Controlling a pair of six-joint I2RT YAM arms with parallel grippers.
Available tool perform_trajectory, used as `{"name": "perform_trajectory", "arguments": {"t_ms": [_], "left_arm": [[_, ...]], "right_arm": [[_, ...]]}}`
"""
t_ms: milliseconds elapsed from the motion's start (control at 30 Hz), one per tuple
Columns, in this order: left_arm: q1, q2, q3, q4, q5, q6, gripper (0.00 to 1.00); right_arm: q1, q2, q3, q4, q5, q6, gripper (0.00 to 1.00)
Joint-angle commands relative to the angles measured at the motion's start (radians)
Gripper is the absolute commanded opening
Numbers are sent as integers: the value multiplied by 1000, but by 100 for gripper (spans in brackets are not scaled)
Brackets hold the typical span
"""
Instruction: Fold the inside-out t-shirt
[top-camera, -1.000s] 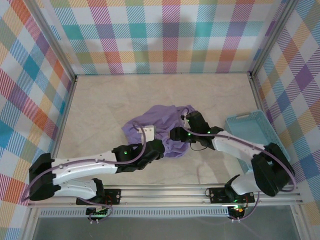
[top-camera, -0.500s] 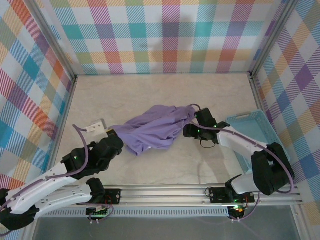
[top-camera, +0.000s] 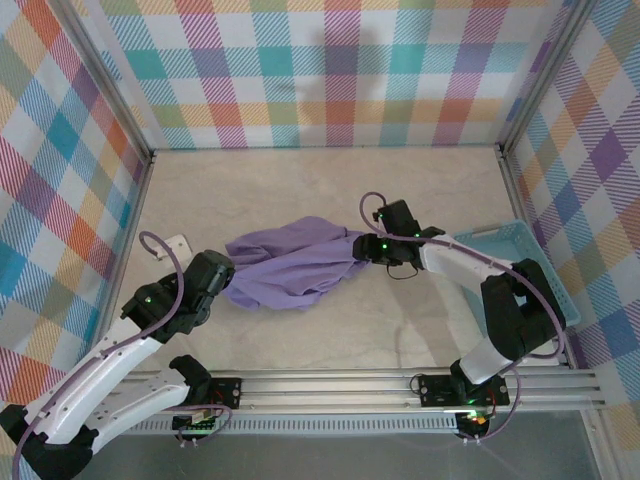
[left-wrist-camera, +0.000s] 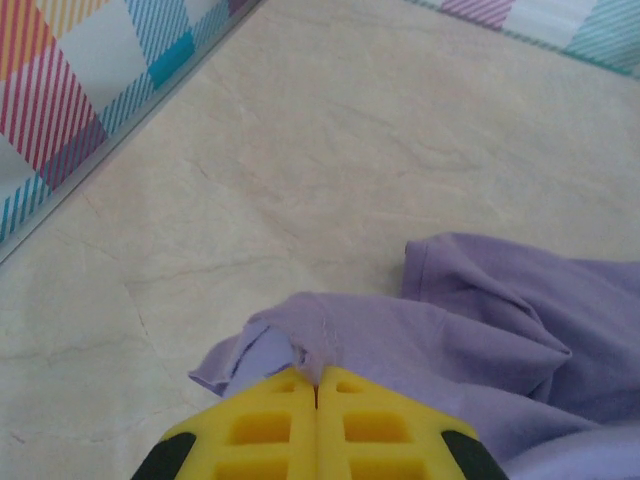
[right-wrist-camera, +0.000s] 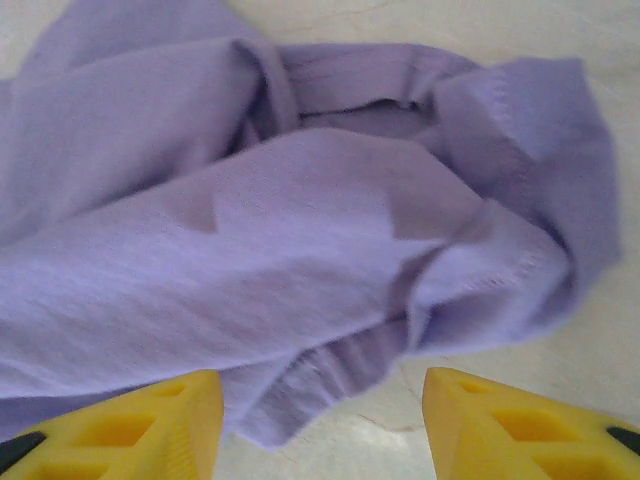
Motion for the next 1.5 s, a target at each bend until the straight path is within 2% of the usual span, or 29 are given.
{"name": "perform_trajectory", "arguments": {"t_ms": [0,200,267,433,533,667,700,733,933,1033,1067,1167,1333,1467], "left_arm": [[21,5,-6,25,43,42,0],[37,19,0,36,55,57,0],[41,21,1,40,58,61,0],[49,23,-8,64,81,67,0],[55,30,0,68,91,73,0],[65,40,17,78,96,97,0],[68,44,23,80,97,103,0],[73,50,32,84,100,110,0],[101,97,109,115,106,163,0],[113,122,139,130,111,179,0],[115,129,141,137,117,181,0],[121,146,147,150,133,182,0],[124,169,160,148,147,188,0],[127,166,163,144,143,191,0]], "right_arm": [[26,49,28,3,-50,-5,55],[49,83,29,-7,-35,19,54],[72,96,35,-40,17,41,54],[79,187,59,-49,24,78,51],[78,217,84,-59,29,76,39],[78,173,85,-63,65,59,7],[77,156,83,-67,80,52,1],[77,131,82,-74,98,42,0],[76,-61,87,-155,189,-22,0],[74,-100,95,-198,160,-36,0],[76,-100,89,-199,136,-31,8],[106,-93,15,-122,102,-20,22],[194,-28,-18,-58,105,-62,30],[243,27,-9,-57,193,-86,33]]}}
